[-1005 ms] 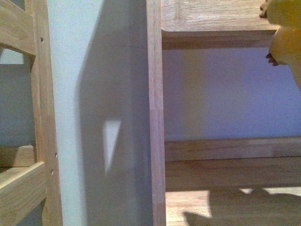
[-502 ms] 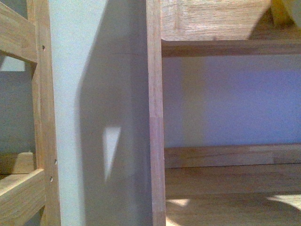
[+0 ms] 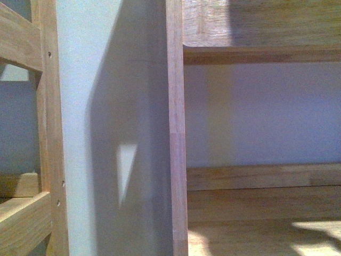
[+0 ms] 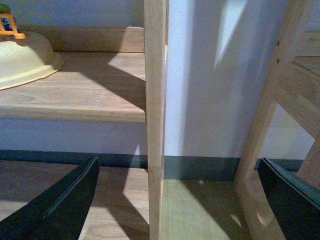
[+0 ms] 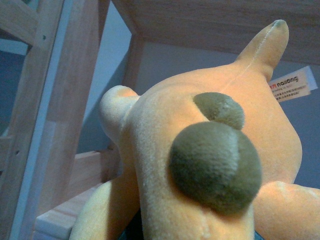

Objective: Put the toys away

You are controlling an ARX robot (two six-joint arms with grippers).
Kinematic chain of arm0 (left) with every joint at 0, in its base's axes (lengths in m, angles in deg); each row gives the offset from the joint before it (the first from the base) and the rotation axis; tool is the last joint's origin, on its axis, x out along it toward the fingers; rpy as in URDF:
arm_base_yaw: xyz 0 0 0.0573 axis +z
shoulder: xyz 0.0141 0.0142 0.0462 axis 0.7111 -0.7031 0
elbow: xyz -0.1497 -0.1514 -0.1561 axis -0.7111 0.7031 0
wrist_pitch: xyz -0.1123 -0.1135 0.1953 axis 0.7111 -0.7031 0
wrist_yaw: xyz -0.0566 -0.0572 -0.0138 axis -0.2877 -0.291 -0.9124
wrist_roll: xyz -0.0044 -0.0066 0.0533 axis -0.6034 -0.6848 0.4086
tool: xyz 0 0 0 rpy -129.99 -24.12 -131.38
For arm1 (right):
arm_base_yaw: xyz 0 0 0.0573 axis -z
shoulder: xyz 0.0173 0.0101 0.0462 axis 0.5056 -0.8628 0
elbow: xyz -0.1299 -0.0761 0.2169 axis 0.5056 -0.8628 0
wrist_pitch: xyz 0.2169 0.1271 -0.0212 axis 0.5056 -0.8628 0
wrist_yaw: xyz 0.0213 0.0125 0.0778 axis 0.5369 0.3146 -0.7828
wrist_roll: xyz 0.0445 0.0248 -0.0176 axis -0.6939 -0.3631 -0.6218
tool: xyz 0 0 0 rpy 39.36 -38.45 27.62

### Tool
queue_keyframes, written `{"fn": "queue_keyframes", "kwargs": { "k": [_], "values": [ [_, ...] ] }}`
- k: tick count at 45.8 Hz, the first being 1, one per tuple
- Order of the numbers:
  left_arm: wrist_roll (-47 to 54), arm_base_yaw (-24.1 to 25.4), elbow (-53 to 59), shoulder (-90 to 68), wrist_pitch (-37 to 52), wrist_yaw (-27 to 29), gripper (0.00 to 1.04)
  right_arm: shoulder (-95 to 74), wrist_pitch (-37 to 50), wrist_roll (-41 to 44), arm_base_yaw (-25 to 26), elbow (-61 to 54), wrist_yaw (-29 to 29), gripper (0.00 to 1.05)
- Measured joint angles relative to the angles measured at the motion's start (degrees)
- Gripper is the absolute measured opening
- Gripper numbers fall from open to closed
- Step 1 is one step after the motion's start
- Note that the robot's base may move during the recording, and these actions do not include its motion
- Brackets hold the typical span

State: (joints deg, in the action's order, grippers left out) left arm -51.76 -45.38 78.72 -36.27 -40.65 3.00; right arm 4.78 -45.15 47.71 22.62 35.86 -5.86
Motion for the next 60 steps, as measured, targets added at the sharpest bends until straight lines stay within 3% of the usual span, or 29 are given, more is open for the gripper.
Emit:
{"fn": "queue_keyframes", "kwargs": {
  "k": [26, 41, 60],
  "values": [
    [0.0, 0.0, 0.0, 0.0, 0.0, 0.0, 0.99, -29.0, 0.3, -20.9, -0.7, 23.8, 4.1, 0.08],
    [0.0, 0.0, 0.0, 0.0, 0.0, 0.0, 0.99, -41.0, -10.4, -33.9, -4.1, 34.8, -5.1, 0.08],
    [0.0, 0.0, 0.0, 0.0, 0.0, 0.0, 0.99, -43.7, -10.1, -39.6, -7.7, 36.7, -9.3, 0.08]
  ]
}}
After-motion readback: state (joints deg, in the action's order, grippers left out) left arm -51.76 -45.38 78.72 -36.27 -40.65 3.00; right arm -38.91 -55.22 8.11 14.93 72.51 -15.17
